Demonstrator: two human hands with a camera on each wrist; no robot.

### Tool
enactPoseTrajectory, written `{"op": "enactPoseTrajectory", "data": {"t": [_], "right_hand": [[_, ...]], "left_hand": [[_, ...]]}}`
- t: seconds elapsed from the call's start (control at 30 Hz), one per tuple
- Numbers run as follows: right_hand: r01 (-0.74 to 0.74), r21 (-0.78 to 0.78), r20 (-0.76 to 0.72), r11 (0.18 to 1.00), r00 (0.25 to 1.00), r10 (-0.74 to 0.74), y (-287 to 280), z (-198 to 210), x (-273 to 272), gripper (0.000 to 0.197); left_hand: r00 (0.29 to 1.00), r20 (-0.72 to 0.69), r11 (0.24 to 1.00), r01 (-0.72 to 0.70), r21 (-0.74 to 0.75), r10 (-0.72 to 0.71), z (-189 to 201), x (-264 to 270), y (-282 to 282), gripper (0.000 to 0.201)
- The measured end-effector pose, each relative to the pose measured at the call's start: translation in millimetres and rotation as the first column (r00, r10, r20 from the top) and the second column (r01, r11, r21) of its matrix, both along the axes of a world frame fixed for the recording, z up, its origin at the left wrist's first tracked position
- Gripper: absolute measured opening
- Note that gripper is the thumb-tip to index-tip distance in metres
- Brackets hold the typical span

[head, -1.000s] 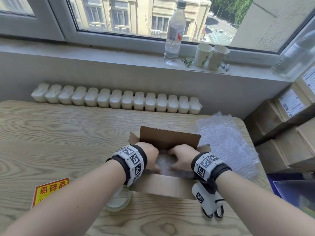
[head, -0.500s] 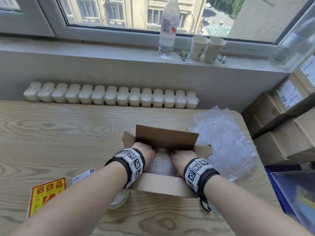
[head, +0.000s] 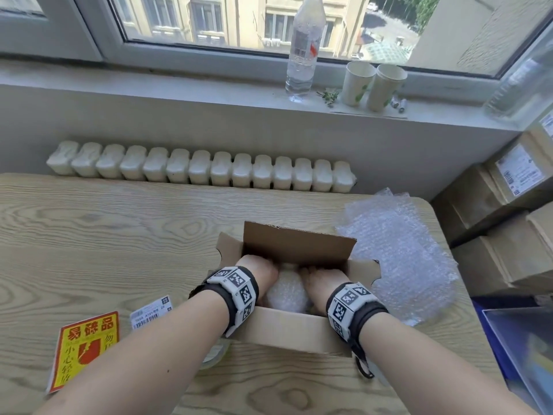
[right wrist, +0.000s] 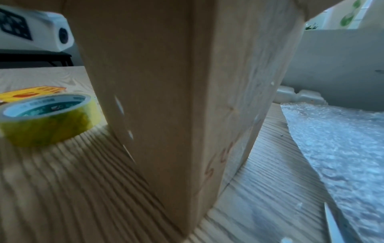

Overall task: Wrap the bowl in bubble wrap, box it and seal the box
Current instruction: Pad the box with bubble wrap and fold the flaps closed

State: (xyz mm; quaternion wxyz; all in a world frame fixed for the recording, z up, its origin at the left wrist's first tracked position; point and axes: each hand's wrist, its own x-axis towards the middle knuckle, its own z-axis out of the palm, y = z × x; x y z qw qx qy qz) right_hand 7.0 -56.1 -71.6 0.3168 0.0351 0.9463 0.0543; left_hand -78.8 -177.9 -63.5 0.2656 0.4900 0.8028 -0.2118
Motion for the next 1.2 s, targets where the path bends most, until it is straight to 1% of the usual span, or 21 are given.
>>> {"op": "enactPoseTrajectory", "data": {"t": [0.1,0.17,0.27,0.33,0.37,0.43,0.57,0.63,0.67,0.7,0.8,0.9,0.97,1.03,1.13,1.2], "right_hand": [[0.014,-0.018,0.032,1.000,0.999,-0.013,-1,7,-2,0.039],[-0.010,-0.016,0.024,1.000,1.000,0.010,0,16,-4,0.032],[-0.098,0.052,-0.065,0.994,0.993,0.101,0,37,-5,0.021],[-0.160,0.113,-0.120,0.981,0.977,0.174,-1,50,-4,0.021],[-0.189,0.141,-0.120,0.972,0.971,0.206,-1,54,-2,0.022],[-0.220,0.175,-0.079,0.960,0.968,0.236,-1,58,3,0.023],[-0.260,0.194,0.054,0.946,0.965,0.255,0,58,7,0.027],[-0.250,0.177,0.087,0.952,0.967,0.238,0,60,7,0.025],[-0.230,0.158,0.077,0.960,0.972,0.221,0,61,7,0.025],[-0.196,0.130,0.044,0.972,0.981,0.191,1,63,7,0.024],[-0.039,-0.024,-0.141,0.999,0.989,0.036,7,69,8,0.025],[0.058,-0.134,-0.328,0.989,0.939,-0.100,19,84,12,0.026],[0.115,-0.179,-0.437,0.977,0.880,-0.183,28,99,16,0.025],[0.180,-0.218,-0.507,0.959,0.819,-0.268,40,114,24,0.027],[0.267,-0.268,-0.554,0.926,0.743,-0.375,63,130,40,0.028],[0.315,-0.274,-0.560,0.909,0.716,-0.417,79,137,53,0.028]], "left_hand": [[0.995,-0.084,0.997,0.055,0.057,-0.050,15,0,-8,0.032],[0.982,-0.158,0.991,0.114,0.073,-0.101,23,-1,-17,0.030],[0.967,-0.229,0.988,0.131,0.085,-0.108,30,-2,-28,0.027],[0.968,-0.239,0.988,0.105,0.113,-0.076,33,0,-31,0.027],[0.968,-0.240,0.988,0.102,0.113,-0.072,35,2,-31,0.027],[0.968,-0.230,0.993,0.109,0.047,-0.096,37,6,-31,0.028],[0.965,-0.210,0.983,0.132,-0.125,-0.157,34,9,-30,0.029],[0.969,-0.191,0.979,0.129,-0.158,-0.158,36,10,-29,0.029],[0.972,-0.187,0.982,0.118,-0.148,-0.145,38,11,-28,0.029],[0.974,-0.186,0.987,0.105,-0.120,-0.126,40,11,-27,0.029],[0.986,-0.164,1.000,0.021,-0.007,-0.022,51,10,-27,0.026],[0.988,-0.129,0.983,-0.057,0.176,0.081,72,8,-18,0.025],[0.985,-0.129,0.951,-0.073,0.301,0.116,90,10,-8,0.024],[0.980,-0.139,0.908,-0.074,0.411,0.143,106,12,5,0.022],[0.972,-0.140,0.823,-0.077,0.563,0.187,123,18,25,0.023],[0.968,-0.100,0.764,-0.117,0.635,0.231,130,23,39,0.027]]}}
